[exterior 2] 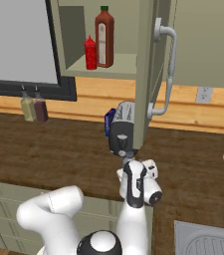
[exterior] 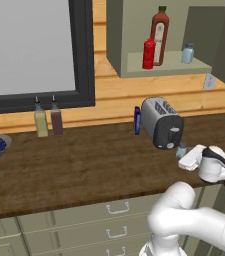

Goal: Put the shaker and condiment bottle from the counter next to their counterparts in the cabinet.

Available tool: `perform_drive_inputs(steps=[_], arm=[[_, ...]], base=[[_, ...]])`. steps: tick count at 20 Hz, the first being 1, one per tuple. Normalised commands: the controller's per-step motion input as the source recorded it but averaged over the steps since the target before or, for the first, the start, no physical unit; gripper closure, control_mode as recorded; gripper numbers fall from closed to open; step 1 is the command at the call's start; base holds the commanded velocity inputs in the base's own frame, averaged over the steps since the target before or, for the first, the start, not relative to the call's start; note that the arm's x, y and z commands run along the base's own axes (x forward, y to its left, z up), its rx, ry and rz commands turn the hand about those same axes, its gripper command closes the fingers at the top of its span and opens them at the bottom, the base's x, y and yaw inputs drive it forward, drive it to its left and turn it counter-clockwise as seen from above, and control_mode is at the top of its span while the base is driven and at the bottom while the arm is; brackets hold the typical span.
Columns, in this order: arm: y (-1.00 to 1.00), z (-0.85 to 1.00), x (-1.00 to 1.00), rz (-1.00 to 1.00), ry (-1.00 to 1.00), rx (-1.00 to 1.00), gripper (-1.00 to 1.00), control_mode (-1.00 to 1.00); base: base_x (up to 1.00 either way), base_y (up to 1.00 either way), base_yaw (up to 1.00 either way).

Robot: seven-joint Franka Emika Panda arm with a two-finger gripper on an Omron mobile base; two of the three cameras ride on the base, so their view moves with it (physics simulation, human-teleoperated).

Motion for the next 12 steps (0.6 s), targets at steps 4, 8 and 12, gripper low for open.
perform_drive_inputs(steps=[4,8,12], arm=[[0.0,-0.19,0.08,0.04,0.01,0.0,1.0,-1.0],[-0.02,-0.1,0.0,0.05,0.0,0.0,1.0,-1.0],[-0.33,0.01,-0.21,0.01,0.0,0.0,1.0,-1.0]], base=[[0.0,0.0,0.0],[0.0,0.0,0.0],[0.0,0.0,0.0]])
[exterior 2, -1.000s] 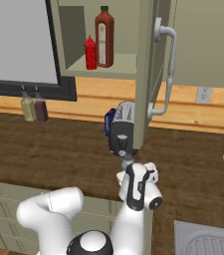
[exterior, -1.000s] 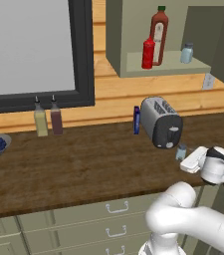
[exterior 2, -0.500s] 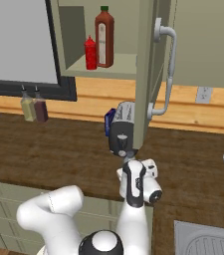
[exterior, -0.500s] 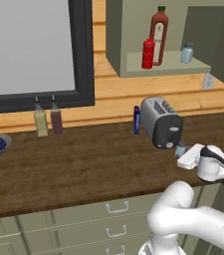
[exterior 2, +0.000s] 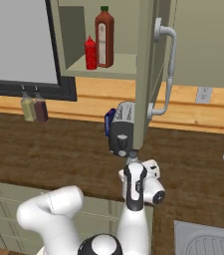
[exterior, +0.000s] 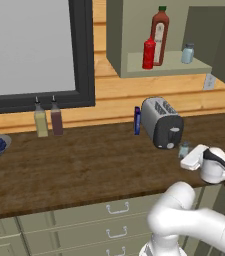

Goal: Put the shaker and condiment bottle from the counter next to their counterparts in the cabinet.

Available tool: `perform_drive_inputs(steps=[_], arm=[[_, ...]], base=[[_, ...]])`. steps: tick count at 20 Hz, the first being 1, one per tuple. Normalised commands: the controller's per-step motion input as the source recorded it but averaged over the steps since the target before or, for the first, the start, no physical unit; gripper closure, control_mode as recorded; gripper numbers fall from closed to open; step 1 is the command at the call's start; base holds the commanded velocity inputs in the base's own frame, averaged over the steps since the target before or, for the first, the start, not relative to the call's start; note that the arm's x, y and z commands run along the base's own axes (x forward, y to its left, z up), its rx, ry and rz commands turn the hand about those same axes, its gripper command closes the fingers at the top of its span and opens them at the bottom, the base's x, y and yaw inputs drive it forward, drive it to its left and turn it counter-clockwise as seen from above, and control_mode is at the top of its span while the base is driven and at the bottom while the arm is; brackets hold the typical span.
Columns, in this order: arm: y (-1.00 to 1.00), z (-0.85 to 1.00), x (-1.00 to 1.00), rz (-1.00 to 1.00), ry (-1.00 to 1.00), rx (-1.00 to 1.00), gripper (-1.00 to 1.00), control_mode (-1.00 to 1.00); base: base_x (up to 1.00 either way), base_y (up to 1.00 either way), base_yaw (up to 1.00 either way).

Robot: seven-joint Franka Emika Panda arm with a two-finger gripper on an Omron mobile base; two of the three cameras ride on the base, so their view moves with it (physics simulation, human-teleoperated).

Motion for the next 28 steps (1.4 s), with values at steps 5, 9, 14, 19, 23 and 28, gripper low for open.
perform_drive_inputs(steps=[5,9,14,19,23,28], arm=[[-0.53,0.23,-0.22,0.0,0.0,0.0,1.0,-1.0],[-0.54,0.6,-0.01,0.0,0.0,0.03,1.0,-1.0],[-0.44,0.71,-0.09,0.0,0.0,0.1,1.0,-1.0],[-0.23,0.17,-0.47,0.01,0.01,0.09,1.0,-1.0],[0.09,-0.15,-0.71,0.03,0.0,0.01,1.0,-1.0],[0.34,0.14,-0.78,0.0,0.0,0.0,1.0,-1.0]], base=[[0.0,0.0,0.0],[0.0,0.0,0.0],[0.0,0.0,0.0],[0.0,0.0,0.0],[0.0,0.0,0.0],[0.0,0.0,0.0]])
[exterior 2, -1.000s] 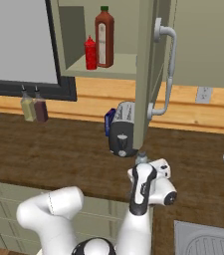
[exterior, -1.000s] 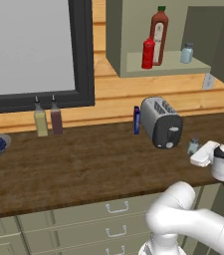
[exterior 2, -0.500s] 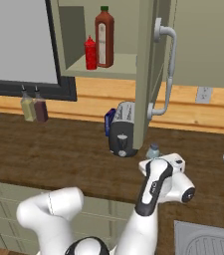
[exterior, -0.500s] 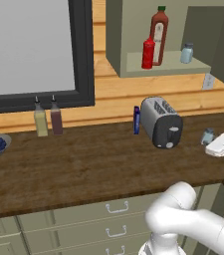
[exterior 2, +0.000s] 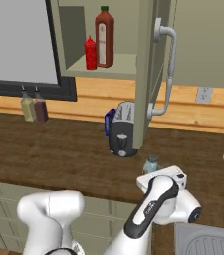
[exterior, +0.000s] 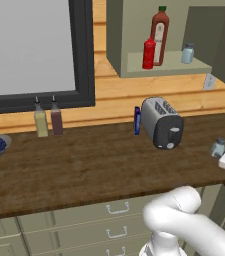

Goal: Put the shaker and condiment bottle from the counter next to their counterparts in the cabinet.

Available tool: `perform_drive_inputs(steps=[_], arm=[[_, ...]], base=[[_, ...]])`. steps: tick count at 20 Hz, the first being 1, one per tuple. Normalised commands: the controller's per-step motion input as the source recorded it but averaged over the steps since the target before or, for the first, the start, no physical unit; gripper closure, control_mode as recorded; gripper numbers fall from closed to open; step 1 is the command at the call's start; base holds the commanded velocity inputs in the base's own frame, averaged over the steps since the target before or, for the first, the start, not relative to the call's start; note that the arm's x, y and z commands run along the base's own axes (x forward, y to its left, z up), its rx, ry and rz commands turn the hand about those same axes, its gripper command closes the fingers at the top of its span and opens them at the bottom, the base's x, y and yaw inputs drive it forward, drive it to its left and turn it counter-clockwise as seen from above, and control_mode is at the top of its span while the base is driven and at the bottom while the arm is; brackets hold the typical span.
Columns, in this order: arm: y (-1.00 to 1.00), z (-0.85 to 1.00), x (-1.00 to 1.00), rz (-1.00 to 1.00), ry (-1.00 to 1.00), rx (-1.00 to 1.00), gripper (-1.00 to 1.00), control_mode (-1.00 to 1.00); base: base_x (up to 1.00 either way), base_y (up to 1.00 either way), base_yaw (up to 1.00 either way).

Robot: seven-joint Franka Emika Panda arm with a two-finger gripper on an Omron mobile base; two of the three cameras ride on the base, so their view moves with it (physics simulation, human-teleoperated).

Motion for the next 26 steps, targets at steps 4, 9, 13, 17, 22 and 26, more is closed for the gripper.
perform_drive_inputs(steps=[4,9,13,17,22,26], arm=[[0.48,0.16,-0.87,0.0,-0.01,0.0,1.0,-1.0],[0.68,0.12,-0.86,0.0,-0.01,0.0,1.0,-1.0],[0.69,0.33,-0.68,0.0,-0.01,0.0,1.0,-1.0],[0.58,0.58,-0.41,-0.06,-0.03,0.01,1.0,-1.0],[0.56,0.6,-0.32,-0.15,-0.03,0.01,1.0,-1.0],[0.56,0.55,-0.39,-0.15,-0.04,0.01,1.0,-1.0]], base=[[0.0,0.0,0.0],[0.0,0.0,0.0],[0.0,0.0,0.0],[0.0,0.0,0.0],[0.0,0.0,0.0],[0.0,0.0,0.0]])
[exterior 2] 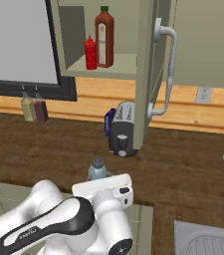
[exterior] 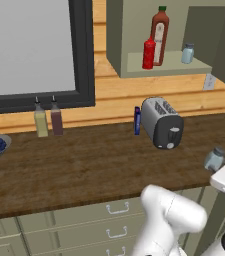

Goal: Put the shaker and condiment bottle from the counter next to their counterparts in the cabinet.

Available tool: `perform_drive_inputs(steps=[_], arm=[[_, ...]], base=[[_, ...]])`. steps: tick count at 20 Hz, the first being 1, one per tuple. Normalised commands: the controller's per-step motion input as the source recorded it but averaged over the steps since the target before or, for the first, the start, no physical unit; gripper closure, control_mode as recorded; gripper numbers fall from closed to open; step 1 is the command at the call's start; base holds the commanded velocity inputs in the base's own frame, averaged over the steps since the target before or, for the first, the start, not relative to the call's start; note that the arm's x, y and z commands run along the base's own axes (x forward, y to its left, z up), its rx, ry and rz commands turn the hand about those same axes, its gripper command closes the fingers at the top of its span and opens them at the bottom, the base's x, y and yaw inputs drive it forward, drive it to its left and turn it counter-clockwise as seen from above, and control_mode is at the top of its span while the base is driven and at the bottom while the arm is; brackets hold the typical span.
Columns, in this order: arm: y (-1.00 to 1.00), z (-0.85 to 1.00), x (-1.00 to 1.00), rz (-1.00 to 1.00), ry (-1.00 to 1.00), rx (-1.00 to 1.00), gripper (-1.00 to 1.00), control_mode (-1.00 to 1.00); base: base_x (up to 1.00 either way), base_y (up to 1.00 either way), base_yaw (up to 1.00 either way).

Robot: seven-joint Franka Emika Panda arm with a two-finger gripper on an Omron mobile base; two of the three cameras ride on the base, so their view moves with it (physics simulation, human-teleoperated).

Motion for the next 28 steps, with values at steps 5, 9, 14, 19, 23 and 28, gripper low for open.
perform_drive_inputs(steps=[5,9,14,19,23,28], arm=[[0.39,0.75,-0.26,-0.12,-0.05,0.02,1.0,-1.0],[0.2,0.87,-0.24,-0.13,-0.06,0.01,1.0,-1.0],[0.07,0.82,-0.03,-0.21,-0.03,0.0,1.0,-1.0],[0.48,0.51,0.0,-0.23,0.0,-0.01,1.0,-1.0],[0.75,0.22,0.0,-0.29,0.0,-0.02,1.0,-1.0],[0.57,0.29,0.03,-0.32,0.0,-0.01,1.0,-1.0]], base=[[0.0,0.0,0.0],[0.0,0.0,0.0],[0.0,0.0,0.0],[0.0,0.0,0.0],[0.0,0.0,0.0],[0.0,0.0,0.0]])
